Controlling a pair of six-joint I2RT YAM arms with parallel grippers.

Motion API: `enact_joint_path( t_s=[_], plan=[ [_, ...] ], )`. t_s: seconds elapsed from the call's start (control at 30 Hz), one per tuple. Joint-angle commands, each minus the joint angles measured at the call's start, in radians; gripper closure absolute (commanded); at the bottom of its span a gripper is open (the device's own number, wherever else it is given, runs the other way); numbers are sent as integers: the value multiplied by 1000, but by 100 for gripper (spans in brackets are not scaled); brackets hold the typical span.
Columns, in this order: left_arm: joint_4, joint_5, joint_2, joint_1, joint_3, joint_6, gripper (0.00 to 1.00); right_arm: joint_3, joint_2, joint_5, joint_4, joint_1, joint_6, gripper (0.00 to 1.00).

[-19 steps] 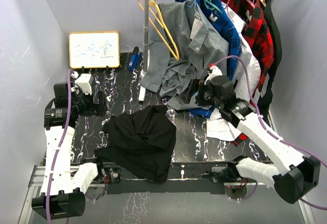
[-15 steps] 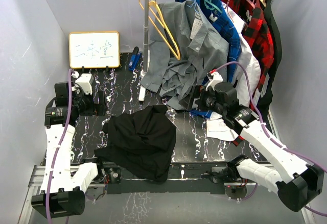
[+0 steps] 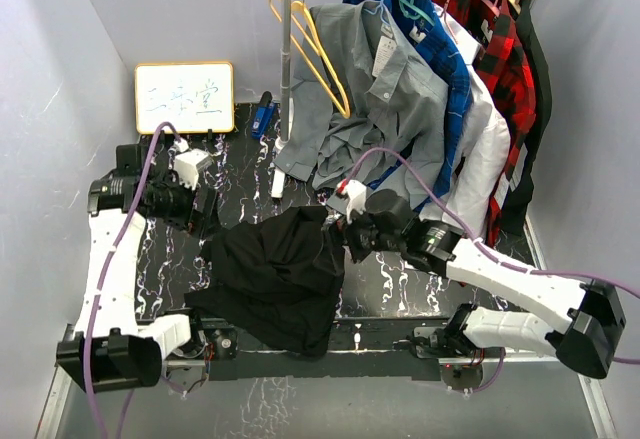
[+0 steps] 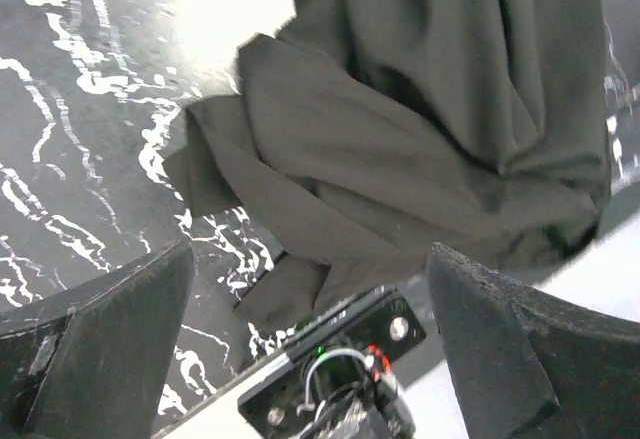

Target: Place the shirt on the hanger

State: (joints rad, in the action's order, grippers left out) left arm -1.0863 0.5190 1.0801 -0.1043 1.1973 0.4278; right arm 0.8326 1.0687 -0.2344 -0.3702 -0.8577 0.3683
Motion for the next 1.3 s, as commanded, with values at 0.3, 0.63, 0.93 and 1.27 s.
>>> enact_joint_path(
  t_s=[0.3,0.63,0.93,1.27],
  plan=[
    [-170,-49,-11,328,-92,197,2,105,241,156,166,-270,-135,2],
    [-114,-169,-107,329,-151,218,2,222,461,338,159,-370,-204,35],
    [-148,-143,-78,329,-46,212,2,305,389,353,126,-174,-282,100],
    [-161,-162,35,330,27,287,2,370,543,333,164,162,-287,100]
  ],
)
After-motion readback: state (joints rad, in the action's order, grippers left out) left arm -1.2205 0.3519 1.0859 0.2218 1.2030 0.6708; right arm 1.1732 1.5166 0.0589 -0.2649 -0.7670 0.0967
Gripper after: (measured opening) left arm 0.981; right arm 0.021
